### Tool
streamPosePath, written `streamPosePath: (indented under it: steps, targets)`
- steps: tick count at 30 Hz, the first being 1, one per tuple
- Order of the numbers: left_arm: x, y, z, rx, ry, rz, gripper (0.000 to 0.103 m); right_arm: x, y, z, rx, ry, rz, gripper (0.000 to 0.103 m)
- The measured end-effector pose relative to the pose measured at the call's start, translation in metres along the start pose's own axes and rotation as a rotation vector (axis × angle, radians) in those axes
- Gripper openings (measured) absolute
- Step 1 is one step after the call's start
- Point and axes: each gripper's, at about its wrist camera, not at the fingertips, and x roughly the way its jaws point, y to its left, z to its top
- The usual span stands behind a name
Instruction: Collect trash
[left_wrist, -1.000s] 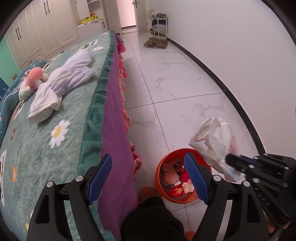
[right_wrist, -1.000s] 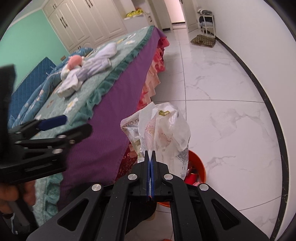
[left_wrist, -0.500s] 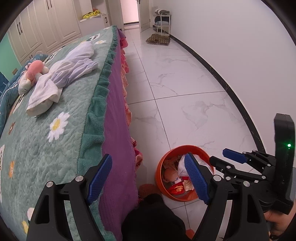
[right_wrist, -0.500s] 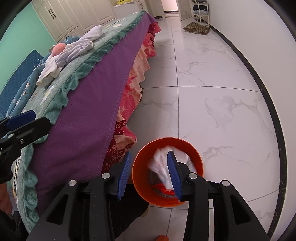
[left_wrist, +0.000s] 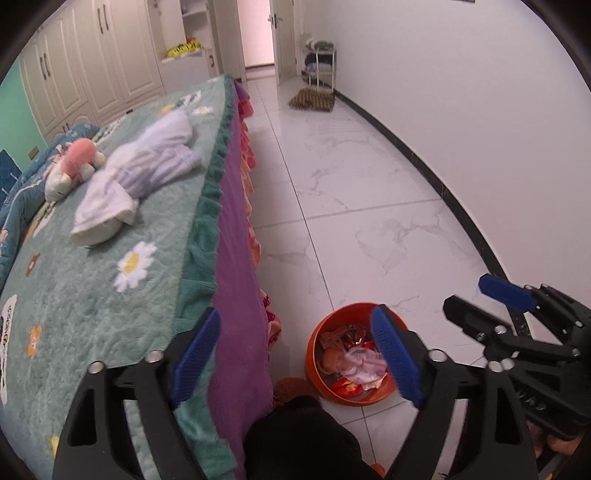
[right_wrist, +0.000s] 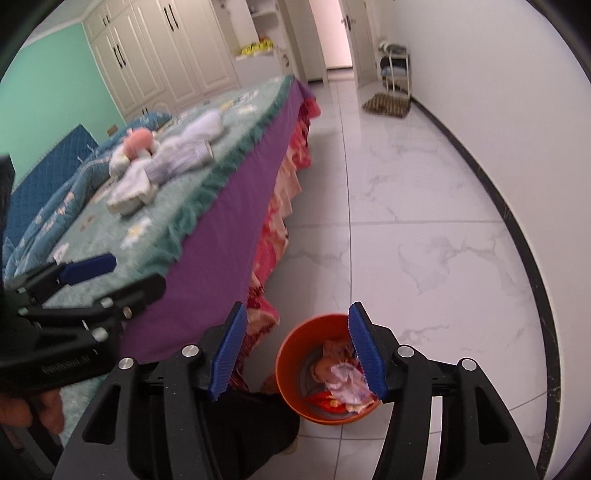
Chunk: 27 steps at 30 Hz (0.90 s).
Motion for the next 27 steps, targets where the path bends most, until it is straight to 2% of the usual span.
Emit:
streamPosePath:
  steps: [3,6,11,18,23,25,27]
  targets:
    - [-0.028,0.004,-0.002,-0.009,-0.062,0.0,0.087,-0.028,0.013,0.006,-0.008,-0.07,0.013,0.067]
    - [-0.059,0.013,-0.007,-0.019,-0.127,0.019,0.087,-0.061,0.035,0.011,-0.041,-0.152,0.026,0.067]
    - [-0.107,0.043,-0.025,-0.082,-0.208,0.066,0.09,-0.094,0.068,0.011,-0.085,-0.221,0.074,0.072]
    - [-0.163,0.098,-0.067,-0.201,-0.266,0.212,0.09,-0.12,0.139,0.002,-0.182,-0.264,0.192,0.073]
    - [-0.203,0.136,-0.104,-0.305,-0.298,0.312,0.09,-0.133,0.196,-0.009,-0.269,-0.278,0.291,0.079]
    - [-0.215,0.146,-0.117,-0.339,-0.304,0.349,0.097,-0.137,0.22,-0.014,-0.307,-0.276,0.338,0.079]
    - [-0.23,0.157,-0.134,-0.386,-0.321,0.4,0.097,-0.139,0.24,-0.017,-0.338,-0.269,0.375,0.079]
